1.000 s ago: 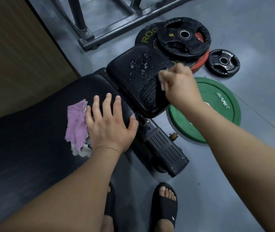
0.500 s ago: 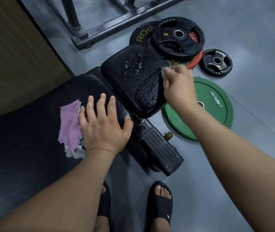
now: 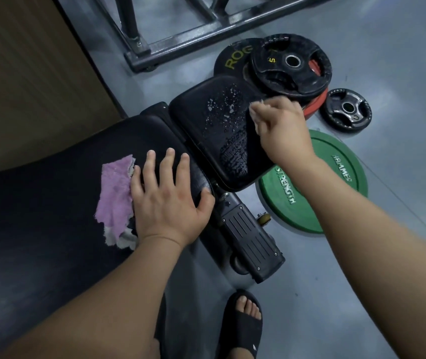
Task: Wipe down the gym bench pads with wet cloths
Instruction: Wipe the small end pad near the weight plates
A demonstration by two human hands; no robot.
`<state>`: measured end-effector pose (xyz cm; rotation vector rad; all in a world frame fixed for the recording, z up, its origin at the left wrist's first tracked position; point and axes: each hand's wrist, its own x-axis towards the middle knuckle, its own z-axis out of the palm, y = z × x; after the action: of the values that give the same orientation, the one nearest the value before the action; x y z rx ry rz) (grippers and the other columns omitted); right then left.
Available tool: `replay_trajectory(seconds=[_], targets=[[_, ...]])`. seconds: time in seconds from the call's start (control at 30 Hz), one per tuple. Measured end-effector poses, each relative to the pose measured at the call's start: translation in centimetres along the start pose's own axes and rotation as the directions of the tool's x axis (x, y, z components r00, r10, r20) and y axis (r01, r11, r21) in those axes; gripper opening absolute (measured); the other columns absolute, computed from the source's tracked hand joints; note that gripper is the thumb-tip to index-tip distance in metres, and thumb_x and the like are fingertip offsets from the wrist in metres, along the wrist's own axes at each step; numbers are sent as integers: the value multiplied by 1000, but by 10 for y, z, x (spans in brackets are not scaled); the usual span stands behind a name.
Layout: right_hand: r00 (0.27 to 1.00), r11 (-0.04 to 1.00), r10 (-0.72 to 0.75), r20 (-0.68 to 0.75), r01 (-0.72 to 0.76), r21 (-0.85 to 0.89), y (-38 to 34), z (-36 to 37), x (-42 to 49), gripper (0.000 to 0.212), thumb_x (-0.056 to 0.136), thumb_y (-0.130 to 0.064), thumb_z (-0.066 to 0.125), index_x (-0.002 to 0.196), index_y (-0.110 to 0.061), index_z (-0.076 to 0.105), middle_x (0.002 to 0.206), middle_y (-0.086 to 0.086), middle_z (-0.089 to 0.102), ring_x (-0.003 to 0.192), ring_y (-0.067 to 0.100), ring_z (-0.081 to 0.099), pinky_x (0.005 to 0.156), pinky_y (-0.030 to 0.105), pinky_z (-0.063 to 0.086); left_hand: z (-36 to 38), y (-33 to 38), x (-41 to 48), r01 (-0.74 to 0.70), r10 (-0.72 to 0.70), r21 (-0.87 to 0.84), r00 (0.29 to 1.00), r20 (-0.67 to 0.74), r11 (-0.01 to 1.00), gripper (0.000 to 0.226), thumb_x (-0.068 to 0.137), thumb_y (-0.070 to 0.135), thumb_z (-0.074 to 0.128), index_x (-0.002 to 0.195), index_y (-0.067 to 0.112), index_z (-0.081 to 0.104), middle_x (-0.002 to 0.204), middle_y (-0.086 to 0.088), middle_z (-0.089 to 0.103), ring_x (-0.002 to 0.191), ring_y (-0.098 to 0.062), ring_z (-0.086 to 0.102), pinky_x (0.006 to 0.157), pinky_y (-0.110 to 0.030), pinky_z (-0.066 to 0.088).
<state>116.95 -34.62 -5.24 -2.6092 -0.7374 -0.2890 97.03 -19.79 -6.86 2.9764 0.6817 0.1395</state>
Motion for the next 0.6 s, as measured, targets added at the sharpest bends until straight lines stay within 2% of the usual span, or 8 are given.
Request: replay_trajectory(seconds=[0.1,0.2,0.37,0.47,0.6], targets=[[1000,999,-15,-12,15,36,-3,-12,-37,21,100,-19,62,115,-19,77,113,8,67,97,35,53,84,30,40,0,-1,1,1,-1,13,1000,6,1000,76,89,61,39,152,19,43,160,-8,37,152,-36,23,122,-58,18],[1000,1000,14,-20,-14,25,-1,1,-6,22,98,-17,61,111,-20,78,110,10,67,98,37,55,83,31,40,0,0,2,1,-1,13,1000,14,1000,76,89,61,40,152,19,42,160,-8,37,152,-36,22,122,-58,18],[997,997,33,76,-39,72,-6,26,68,27,100,-28,55,117,-23,77,120,11,65,114,37,57,99,38,48,-1,1,1,-1,1,14,1000,9,1000,75,89,60,40,152,19,43,159,-8,38,152,-36,24,121,-59,20],[997,995,35,73,-42,89,-2,16,49,27,100,-32,58,119,-23,76,118,9,67,114,33,59,103,34,45,-1,0,1,-4,4,9,1000,18,1000,75,89,60,41,152,18,43,160,-8,38,152,-36,23,121,-59,20],[999,995,28,35,-31,94,-2,2,18,24,97,-20,61,113,-18,79,113,10,70,108,33,62,98,35,47,-2,-1,1,-4,4,4,1000,14,1000,75,89,59,41,152,18,43,159,-9,39,152,-37,24,121,-60,20]])
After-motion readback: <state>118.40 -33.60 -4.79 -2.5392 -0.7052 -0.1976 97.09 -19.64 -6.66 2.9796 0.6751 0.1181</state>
